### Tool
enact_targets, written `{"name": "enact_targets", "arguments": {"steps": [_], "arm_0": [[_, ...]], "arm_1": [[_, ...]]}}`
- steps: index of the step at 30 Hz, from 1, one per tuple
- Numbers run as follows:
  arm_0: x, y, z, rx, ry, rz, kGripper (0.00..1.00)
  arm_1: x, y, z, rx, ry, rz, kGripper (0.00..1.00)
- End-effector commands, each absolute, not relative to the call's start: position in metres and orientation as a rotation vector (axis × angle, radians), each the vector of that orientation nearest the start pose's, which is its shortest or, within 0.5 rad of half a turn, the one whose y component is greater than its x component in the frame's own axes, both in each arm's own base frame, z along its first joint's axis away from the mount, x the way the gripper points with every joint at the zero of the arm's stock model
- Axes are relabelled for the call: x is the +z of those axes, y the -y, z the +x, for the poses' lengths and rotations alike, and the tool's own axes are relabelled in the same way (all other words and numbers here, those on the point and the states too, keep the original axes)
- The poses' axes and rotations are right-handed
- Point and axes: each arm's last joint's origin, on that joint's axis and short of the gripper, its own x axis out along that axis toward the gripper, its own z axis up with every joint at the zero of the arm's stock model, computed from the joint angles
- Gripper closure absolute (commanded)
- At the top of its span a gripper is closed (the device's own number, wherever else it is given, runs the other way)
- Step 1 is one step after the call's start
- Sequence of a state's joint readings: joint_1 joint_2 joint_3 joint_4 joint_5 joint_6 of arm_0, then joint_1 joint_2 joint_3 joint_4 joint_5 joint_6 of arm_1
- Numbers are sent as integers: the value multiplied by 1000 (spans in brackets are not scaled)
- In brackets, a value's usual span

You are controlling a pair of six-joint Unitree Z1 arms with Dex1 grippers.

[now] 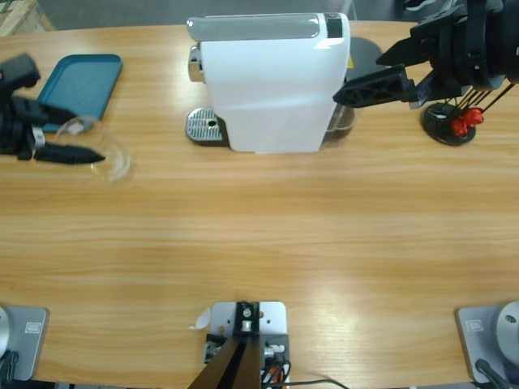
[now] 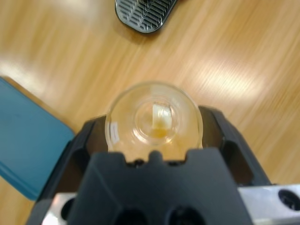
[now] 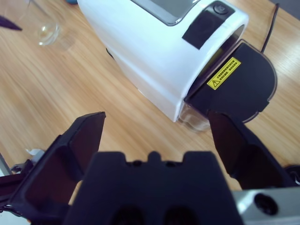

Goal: Pour coffee

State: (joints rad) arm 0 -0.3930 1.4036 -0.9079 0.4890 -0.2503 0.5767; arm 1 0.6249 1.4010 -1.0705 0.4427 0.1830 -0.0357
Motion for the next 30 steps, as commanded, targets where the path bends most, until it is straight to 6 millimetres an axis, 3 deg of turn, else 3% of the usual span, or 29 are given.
{"name": "enact_targets", "arguments": {"steps": [1,7,18,24,30], "arm_0": [[282,140,276,-1034,-791,678,658],[273,161,306,-1099,-762,708,658],[260,193,326,-1156,-754,730,658],[251,195,344,-1169,-753,707,658],[242,201,347,-1200,-757,712,658]], "arm_1": [[350,-134,197,713,-790,-206,0],[377,-102,192,615,-747,-154,0],[376,-99,189,616,-764,-175,0],[377,-98,187,617,-773,-179,0],[375,-99,190,617,-780,-183,0]]}}
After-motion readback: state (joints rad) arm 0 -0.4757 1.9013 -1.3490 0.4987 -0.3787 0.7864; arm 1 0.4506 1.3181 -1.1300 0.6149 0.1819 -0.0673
